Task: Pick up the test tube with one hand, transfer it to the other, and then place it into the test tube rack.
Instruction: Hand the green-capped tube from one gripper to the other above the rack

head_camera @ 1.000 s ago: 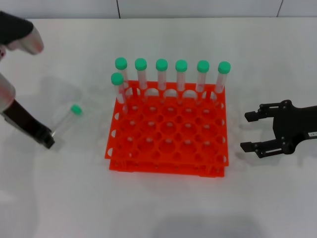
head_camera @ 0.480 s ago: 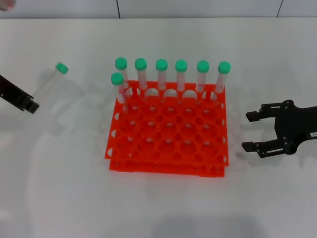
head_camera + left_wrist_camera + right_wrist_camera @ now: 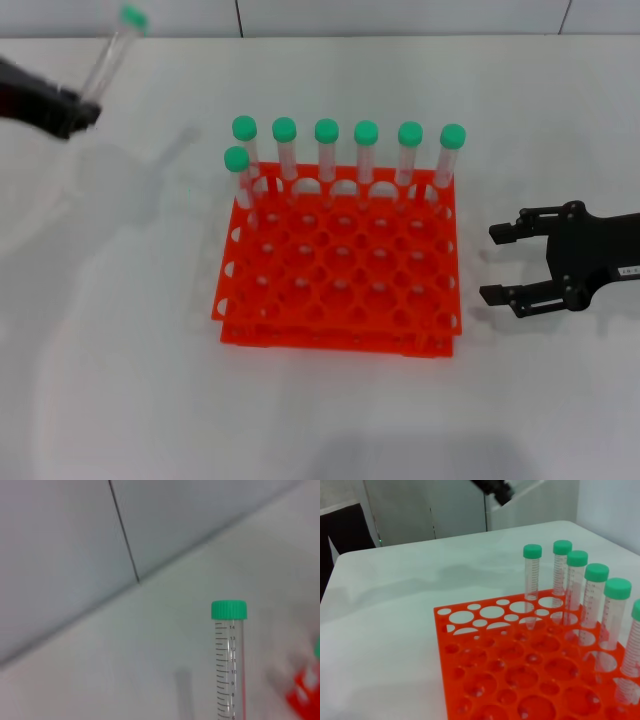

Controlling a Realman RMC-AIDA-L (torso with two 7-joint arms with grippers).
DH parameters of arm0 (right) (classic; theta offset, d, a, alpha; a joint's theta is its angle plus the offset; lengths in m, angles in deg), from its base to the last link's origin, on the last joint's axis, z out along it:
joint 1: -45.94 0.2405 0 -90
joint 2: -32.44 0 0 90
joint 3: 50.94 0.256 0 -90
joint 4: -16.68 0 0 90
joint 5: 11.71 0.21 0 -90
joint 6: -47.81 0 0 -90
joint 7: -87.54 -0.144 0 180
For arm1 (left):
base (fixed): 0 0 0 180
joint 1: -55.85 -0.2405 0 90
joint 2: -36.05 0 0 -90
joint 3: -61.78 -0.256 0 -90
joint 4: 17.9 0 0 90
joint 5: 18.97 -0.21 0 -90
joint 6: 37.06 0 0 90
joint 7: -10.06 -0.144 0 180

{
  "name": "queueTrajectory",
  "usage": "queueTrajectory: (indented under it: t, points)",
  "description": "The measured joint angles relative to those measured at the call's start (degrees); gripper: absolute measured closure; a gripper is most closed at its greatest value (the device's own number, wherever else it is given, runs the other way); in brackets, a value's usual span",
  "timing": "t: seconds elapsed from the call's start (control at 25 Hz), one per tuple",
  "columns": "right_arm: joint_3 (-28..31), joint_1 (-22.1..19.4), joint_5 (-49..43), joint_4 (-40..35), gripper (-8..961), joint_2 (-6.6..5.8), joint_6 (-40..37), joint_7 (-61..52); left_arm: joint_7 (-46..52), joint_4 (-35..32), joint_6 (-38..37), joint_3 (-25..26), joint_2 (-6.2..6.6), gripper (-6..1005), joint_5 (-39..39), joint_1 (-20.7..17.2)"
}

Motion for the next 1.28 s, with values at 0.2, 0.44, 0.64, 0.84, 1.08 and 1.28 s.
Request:
queueTrajectory:
  t: [0.2,0.44,0.64,0.84,1.08,1.28]
  points:
    - [0.0,0.0,0.1,0.4,182,0.52,0.1,0.0,-10.5,0.7,13.0,-2.0,-0.07,808,13.7,-6.0]
    - [0.0,-0.1,1.1,0.8,183,0.68,0.2,0.2,-28.6,9.8,20.2,-2.7,0.13,808,37.5,-9.0]
    - [-0.2,-0.2,2.1,1.0,183,0.77,0.3,0.7,-39.9,23.9,15.9,-0.3,0.78,808,49.9,-5.0]
    - [-0.3,-0.2,2.6,1.0,183,0.79,0.3,0.8,-46.3,43.2,2.4,7.1,3.38,808,55.6,3.4]
    - [-0.5,-0.2,3.1,1.1,183,0.82,0.3,1.3,-45.0,55.0,-4.3,9.7,7.58,808,52.6,10.2]
    - [-0.5,-0.2,3.7,1.5,183,0.87,0.3,1.9,-41.1,52.2,-4.8,9.7,7.21,808,42.9,11.5]
